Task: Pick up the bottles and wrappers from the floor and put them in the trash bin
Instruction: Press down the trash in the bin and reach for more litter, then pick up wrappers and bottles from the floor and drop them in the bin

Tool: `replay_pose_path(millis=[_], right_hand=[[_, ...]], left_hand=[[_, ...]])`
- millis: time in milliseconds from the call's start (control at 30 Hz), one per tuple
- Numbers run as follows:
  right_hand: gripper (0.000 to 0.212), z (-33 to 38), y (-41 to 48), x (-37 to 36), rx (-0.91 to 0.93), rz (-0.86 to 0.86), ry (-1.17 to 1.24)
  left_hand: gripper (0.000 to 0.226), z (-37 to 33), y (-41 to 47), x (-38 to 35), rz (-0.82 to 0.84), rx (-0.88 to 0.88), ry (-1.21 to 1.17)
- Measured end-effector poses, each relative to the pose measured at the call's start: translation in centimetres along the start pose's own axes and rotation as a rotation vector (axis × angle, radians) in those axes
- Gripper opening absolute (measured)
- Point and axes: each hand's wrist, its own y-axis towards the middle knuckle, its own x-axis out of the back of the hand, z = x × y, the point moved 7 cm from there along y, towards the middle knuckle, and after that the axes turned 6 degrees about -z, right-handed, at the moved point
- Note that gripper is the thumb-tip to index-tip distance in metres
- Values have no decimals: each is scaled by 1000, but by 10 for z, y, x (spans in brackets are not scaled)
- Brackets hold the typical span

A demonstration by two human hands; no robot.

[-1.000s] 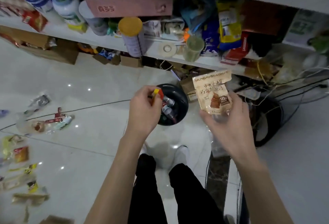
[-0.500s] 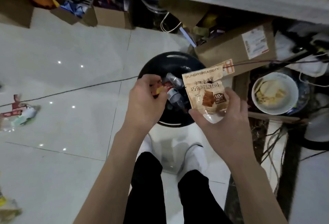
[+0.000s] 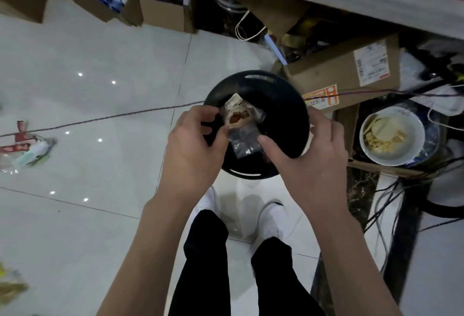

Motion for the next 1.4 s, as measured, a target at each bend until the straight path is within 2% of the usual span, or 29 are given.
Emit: replay_pose_path(millis=[100, 200, 367, 500, 667, 800, 1067, 1233, 1400], right_hand=[[85, 21, -1, 29, 64, -2, 10], [66, 41, 5, 66, 39, 71, 43], [41, 97, 14, 159, 139, 47, 79], [36, 155, 6, 248, 255, 2, 123], [40, 217, -32, 350, 382, 89, 142], [39, 248, -76, 406, 457, 137, 164], [38, 265, -153, 445, 634, 206, 104], [41, 263, -176, 440, 695, 292, 38], [44, 292, -203, 418, 786, 352, -38]], left_hand=[[26, -25, -11, 19, -35, -26, 5], [24, -60, -26, 41, -73, -52, -4], [23, -142, -64, 98, -117, -103, -29], [25, -216, -111, 160, -170, -170, -17], [28, -296, -187, 236, -235, -240, -6], [31, -333, -256, 274, -265, -279, 3], [30, -334, -351, 299, -302, -300, 49], [30, -294, -383, 318, -362, -233, 53], [32, -236, -410, 350, -454, -115, 43]])
